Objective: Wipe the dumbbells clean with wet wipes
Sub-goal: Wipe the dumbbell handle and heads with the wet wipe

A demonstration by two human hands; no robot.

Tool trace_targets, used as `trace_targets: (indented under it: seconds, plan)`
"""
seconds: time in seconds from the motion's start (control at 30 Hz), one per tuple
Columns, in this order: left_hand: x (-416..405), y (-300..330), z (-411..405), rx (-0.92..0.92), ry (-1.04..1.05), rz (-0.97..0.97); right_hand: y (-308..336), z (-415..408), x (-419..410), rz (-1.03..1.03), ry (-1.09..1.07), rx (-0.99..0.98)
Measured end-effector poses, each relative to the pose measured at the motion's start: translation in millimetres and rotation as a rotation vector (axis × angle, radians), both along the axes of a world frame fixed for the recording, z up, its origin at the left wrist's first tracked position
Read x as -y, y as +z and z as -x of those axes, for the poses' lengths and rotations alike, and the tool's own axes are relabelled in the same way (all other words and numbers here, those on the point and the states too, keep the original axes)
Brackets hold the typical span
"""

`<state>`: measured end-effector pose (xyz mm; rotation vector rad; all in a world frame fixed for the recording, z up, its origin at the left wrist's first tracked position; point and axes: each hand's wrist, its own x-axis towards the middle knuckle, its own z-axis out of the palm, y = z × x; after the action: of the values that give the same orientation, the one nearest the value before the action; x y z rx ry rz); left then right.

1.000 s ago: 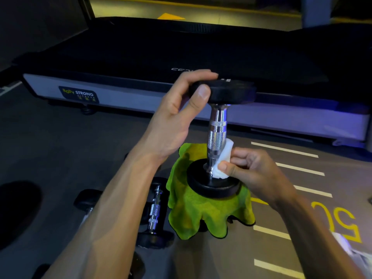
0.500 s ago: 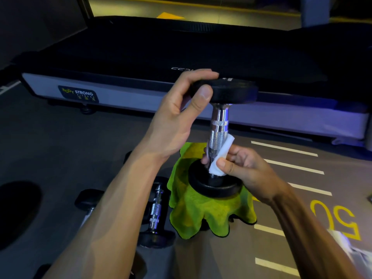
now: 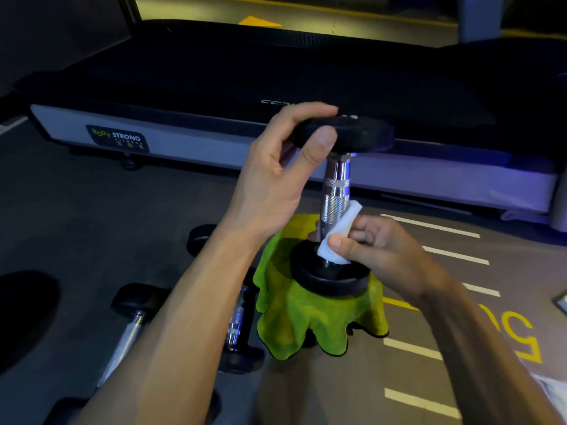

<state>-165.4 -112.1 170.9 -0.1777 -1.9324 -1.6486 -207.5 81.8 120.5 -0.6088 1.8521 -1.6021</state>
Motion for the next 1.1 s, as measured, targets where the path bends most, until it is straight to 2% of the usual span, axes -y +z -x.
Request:
trace_targets:
  seconds: [0.13, 0.2, 0.27, 0.3, 0.4, 0.47, 0.7, 0.77, 0.83, 0.9, 1.0, 1.1]
  plan:
    - [-1, 0, 0, -0.001, -0.004, 0.0, -8, 14, 0, 0.102, 0.145, 0.07]
    - [-1, 1, 0, 0.007, -0.002, -0.005, -11, 8, -1, 0.113, 0.095, 0.063]
    - [0, 1, 0, 0.005, 0.0, -0.006, -10, -6, -2, 0.061, -0.029, -0.034]
    - [0, 1, 0, 0.003, -0.001, -0.002, -8, -14, -2, -0.027, -0.093, -0.156]
    - [-3, 1, 0, 0.008, -0.002, 0.011, 3, -35, 4, -0.472, -0.19, -0.601]
    - [-2, 1, 0, 0.009, 0.001, 0.014, 13, -41, 10, -0.647, -0.205, -0.669]
    - [1, 1, -2, 0.024, 0.018, 0.006, 13, -45, 10, -0.682, -0.188, -0.624]
    - [-1, 2, -2, 0.028, 0.017, 0.009, 13, -42, 8, -0.562, -0.231, -0.596]
    - [-2, 2, -3, 0.032, 0.015, 0.016, 18, -41, 7, -0.406, -0.34, -0.56]
    - [-2, 2, -3, 0.036, 0.023, 0.02, 21, -42, 12, -0.333, -0.472, -0.552]
    - [-1, 0, -2, 0.05, 0.052, 0.024, 22, -51, 23, -0.389, -0.564, -0.676]
    - [-1, 0, 0, 0.057, 0.069, 0.027, 16, -55, 28, -0.587, -0.482, -0.827]
